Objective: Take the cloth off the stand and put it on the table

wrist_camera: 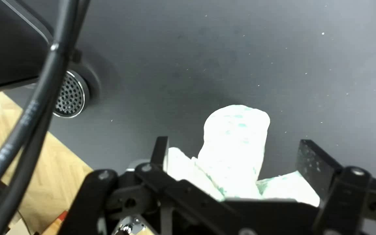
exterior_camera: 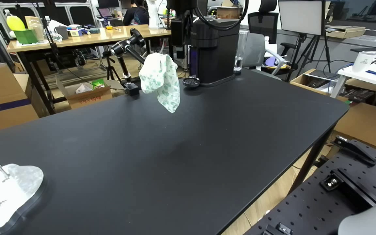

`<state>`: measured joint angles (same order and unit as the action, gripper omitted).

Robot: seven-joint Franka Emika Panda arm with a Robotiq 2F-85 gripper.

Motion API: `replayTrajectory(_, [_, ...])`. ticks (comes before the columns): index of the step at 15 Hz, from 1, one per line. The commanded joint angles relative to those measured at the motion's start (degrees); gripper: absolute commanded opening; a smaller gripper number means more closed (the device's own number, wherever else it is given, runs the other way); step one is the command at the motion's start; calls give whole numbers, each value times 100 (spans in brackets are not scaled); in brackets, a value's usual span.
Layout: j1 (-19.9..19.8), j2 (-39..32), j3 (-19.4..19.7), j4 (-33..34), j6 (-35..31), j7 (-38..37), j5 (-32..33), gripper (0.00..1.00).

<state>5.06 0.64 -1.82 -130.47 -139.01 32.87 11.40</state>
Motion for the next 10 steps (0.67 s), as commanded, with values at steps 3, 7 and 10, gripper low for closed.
replayTrajectory(3, [-11,-304,-182,142,-576,236,-174,100])
replayTrajectory(7, [-57,-502,-267,231,-525,268,-560,73])
replayTrajectory(10, [-79,-448,-297,198,-436,205,-825,51])
